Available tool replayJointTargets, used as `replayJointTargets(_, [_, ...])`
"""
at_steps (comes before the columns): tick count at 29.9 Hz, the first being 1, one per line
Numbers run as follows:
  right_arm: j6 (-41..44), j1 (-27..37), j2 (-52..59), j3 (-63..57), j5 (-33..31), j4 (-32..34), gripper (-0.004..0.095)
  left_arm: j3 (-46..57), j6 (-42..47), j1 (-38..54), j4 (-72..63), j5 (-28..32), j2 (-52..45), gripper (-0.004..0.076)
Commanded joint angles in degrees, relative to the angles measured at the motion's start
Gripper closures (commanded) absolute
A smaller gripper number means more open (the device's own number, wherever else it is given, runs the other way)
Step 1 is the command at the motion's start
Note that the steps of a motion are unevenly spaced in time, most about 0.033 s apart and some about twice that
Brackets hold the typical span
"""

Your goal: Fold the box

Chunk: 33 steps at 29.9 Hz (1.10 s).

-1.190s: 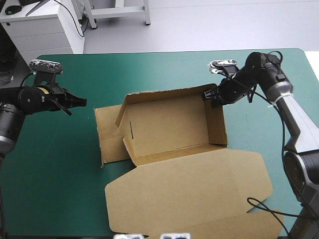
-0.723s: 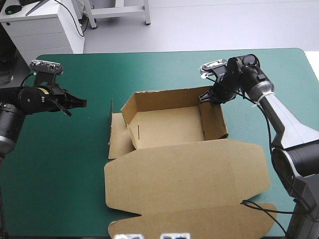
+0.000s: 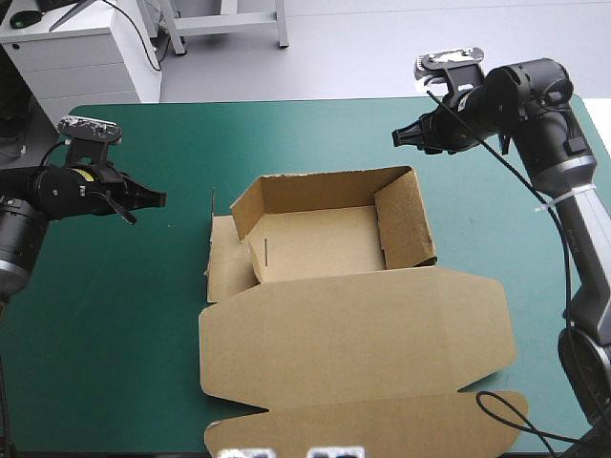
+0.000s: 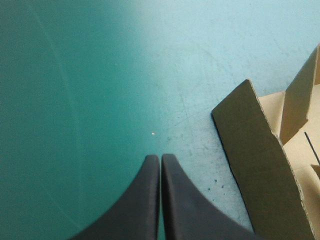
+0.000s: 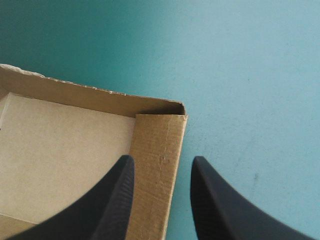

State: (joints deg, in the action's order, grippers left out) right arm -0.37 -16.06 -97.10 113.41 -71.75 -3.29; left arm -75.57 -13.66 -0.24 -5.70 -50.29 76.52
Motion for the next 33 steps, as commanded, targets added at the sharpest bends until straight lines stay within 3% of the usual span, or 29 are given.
replayJointTargets(1, [0.4, 0.1, 3.0, 1.0, 0.2, -0.2, 0.0554, -1.5, -0.4, 0.1, -0.4, 2.1, -2.0, 0.0731])
replayJointTargets(11, [-2.8, 0.1, -0.4, -12.1, 2.5, 0.1, 0.0558, -1.5, -0.8, 0.1, -0.4, 2.2, -2.0, 0.0731])
replayJointTargets(29, [-5.1, 0.2, -11.2, -12.5, 2.0, -0.1, 0.0558, -1.5, -0.8, 0.1, -0.4, 0.8, -2.0, 0.0731])
replayJointTargets(31, [-5.2, 0.2, -11.8, -12.5, 1.6, 0.0, 0.0583, -1.5, -0.8, 0.1, -0.4, 0.8, -2.0, 0.0731])
replayJointTargets(33, [-5.2, 0.2, -12.4, -12.5, 1.5, 0.0, 0.0680, -1.5, -0.8, 0.1, -0.4, 0.6, -2.0, 0.0731])
